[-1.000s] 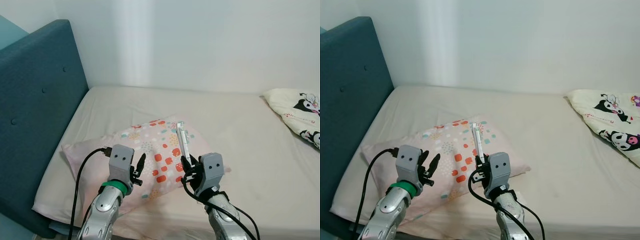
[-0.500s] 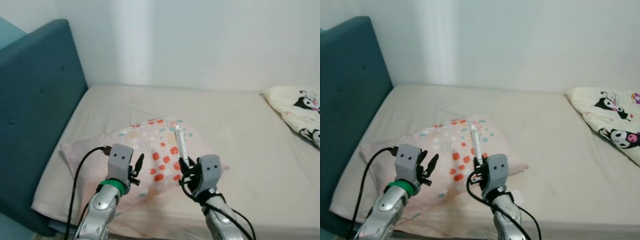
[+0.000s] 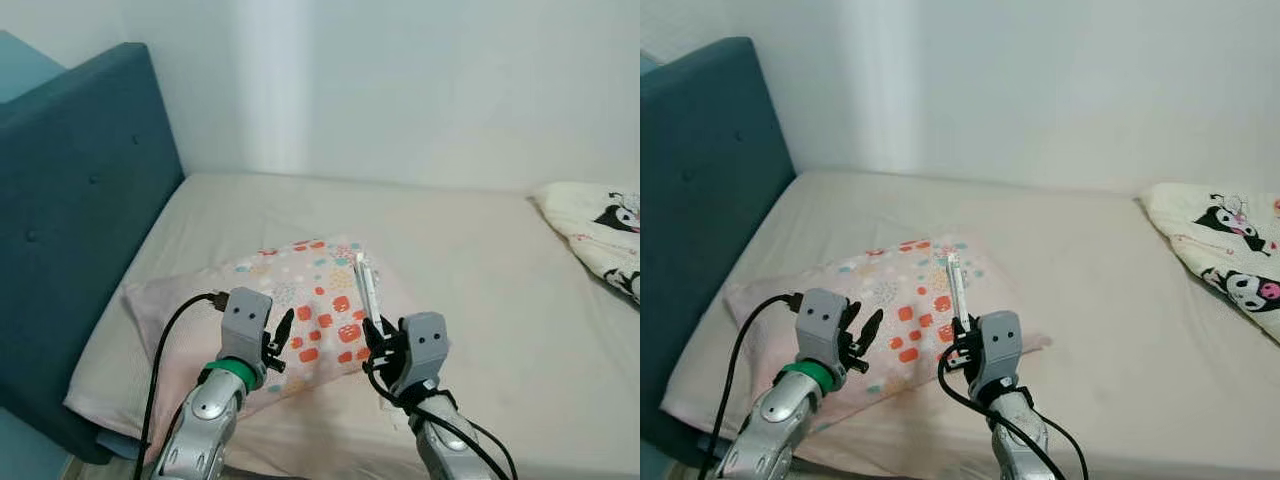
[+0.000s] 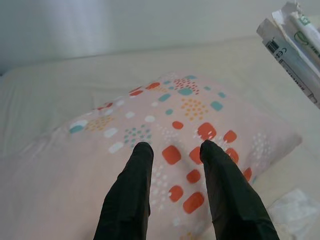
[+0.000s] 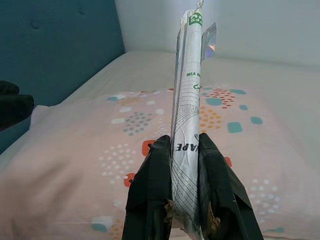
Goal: Clean up the room
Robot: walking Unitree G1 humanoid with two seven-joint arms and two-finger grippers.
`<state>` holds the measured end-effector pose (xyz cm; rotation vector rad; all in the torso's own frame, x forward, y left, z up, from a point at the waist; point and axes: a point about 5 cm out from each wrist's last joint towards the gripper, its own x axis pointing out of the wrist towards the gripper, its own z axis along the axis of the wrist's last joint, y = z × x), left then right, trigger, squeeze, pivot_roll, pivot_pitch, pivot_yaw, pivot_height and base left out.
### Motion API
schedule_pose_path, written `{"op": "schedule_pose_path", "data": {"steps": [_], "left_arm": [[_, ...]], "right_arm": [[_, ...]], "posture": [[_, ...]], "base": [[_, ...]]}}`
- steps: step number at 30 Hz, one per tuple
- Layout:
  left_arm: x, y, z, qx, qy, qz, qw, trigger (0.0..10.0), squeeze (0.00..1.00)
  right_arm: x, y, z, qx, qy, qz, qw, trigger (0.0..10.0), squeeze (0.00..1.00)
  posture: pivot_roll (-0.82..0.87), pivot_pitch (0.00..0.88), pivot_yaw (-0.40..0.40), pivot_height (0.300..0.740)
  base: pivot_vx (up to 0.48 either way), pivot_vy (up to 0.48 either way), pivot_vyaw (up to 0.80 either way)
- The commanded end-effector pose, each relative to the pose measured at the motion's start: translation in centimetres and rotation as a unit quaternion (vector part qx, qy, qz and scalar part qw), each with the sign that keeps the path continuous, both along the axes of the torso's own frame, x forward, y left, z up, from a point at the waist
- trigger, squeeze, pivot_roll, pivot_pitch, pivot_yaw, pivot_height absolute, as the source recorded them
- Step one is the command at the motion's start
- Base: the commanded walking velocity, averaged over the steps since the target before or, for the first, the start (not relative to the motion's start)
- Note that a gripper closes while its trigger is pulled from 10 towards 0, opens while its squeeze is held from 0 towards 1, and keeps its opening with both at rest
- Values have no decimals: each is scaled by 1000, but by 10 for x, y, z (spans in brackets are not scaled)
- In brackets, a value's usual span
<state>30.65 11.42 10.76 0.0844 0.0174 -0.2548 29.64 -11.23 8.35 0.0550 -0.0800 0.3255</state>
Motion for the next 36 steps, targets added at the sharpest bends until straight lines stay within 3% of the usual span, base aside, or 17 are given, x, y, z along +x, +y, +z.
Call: {"op": "schedule_pose_path", "data": {"steps": [1,19,36], "left_arm": [[-1,1,-8,11,18,3,1000,10000,0],[1,4,-9,12,22,12,1000,10000,0],[3,6,-11,9,34,18,999,10000,0]], "right_arm": [[-3,-1,-5,2,7,-4,1000,10000,0],[-4,-1,-6,2,8,-1,1000,10000,0],[-6,2,-7,9,11,6,1000,10000,0]], "posture": [[-122,47,40,731],[-127,40,44,731],[-125,42,51,731]], "base": [[0,0,0],[0,-440,0],[0,0,0]]}}
